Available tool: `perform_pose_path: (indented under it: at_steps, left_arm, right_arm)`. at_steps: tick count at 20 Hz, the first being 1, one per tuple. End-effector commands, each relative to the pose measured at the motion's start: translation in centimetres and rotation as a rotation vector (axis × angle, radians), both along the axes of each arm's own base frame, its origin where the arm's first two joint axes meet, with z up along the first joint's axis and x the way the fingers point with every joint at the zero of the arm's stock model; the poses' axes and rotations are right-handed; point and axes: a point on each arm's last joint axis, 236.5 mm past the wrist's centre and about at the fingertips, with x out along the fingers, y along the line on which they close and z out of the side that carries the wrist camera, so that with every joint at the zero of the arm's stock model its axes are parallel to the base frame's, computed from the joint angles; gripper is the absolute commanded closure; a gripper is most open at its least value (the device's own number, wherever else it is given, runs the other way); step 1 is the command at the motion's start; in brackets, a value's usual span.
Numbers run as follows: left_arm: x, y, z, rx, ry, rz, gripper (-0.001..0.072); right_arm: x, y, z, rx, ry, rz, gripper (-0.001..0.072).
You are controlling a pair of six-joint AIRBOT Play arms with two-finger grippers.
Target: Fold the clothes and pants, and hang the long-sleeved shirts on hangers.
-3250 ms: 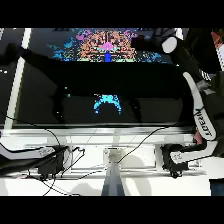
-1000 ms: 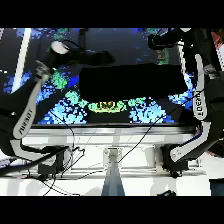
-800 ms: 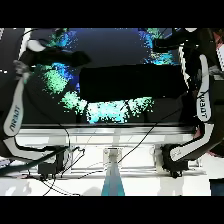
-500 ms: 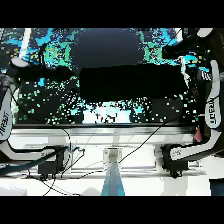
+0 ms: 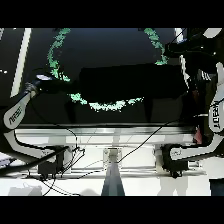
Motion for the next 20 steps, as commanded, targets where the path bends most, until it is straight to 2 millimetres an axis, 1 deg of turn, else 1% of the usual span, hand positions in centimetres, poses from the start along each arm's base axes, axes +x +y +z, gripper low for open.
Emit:
perform_pose_path:
  at_steps: [1,2,3,4,5,6,8,9,10,11,12,14,16,17,18,20]
  left_arm:
    - [2.4,-1.4,1.6,-0.057,-0.060,0.043,0.0694]
    - [3.0,-1.6,2.9,-0.061,-0.094,0.024,0.0696]
    - [3.7,-1.5,4.6,-0.045,-0.146,-0.011,0.0697]
    - [4.4,-1.1,6.4,-0.003,-0.193,-0.047,0.0697]
    - [4.6,-0.5,8.0,0.052,-0.202,-0.068,0.0698]
    - [4.2,0.8,9.4,0.132,-0.180,-0.092,0.0698]
    - [2.0,4.5,12.0,0.336,-0.094,-0.151,0.0696]
    - [1.0,6.1,13.9,0.414,-0.059,-0.158,0.0696]
    - [0.2,7.3,16.3,0.465,-0.049,-0.152,0.0695]
    - [-0.3,7.6,18.7,0.478,-0.066,-0.149,0.0695]
    - [-0.6,7.5,21.2,0.478,-0.105,-0.147,0.0695]
    - [-1.0,7.3,25.3,0.489,-0.196,-0.142,0.0696]
    - [-1.2,7.1,28.4,0.484,-0.257,-0.097,0.0696]
    - [-1.3,7.0,29.4,0.485,-0.286,-0.092,0.0696]
    - [-1.4,7.0,29.9,0.485,-0.298,-0.090,0.0695]
    - [-1.5,6.8,30.0,0.485,-0.299,-0.095,0.0695]
  right_arm:
    - [0.1,0.5,0.2,0.021,-0.006,0.002,0.0694]
    - [0.1,0.6,0.1,0.023,-0.004,0.005,0.0694]
    - [0.1,0.9,0.1,0.023,-0.005,0.009,0.0694]
    - [0.2,1.2,0.0,0.025,-0.005,0.014,0.0694]
    - [0.4,1.6,0.1,0.025,-0.015,0.019,0.0694]
    - [0.6,2.1,0.1,0.026,-0.024,0.024,0.0694]
    - [0.7,3.7,0.0,0.026,-0.031,0.051,0.0694]
    - [0.7,4.8,-0.3,0.027,-0.029,0.070,0.0694]
    - [0.6,6.1,-0.8,0.028,-0.022,0.096,0.0694]
    - [0.5,7.6,-1.4,0.030,-0.012,0.120,0.0694]
    - [0.3,9.1,-2.3,0.041,0.014,0.127,0.0694]
    - [-0.5,12.7,-4.5,0.077,0.090,0.119,0.0694]
    - [-2.0,17.3,-6.1,0.125,0.147,0.173,0.0695]
    - [-2.8,20.0,-6.6,0.155,0.162,0.209,0.0695]
    - [-3.5,22.7,-6.9,0.180,0.161,0.241,0.0695]
    - [-4.5,27.6,-7.2,0.209,0.123,0.292,0.0695]
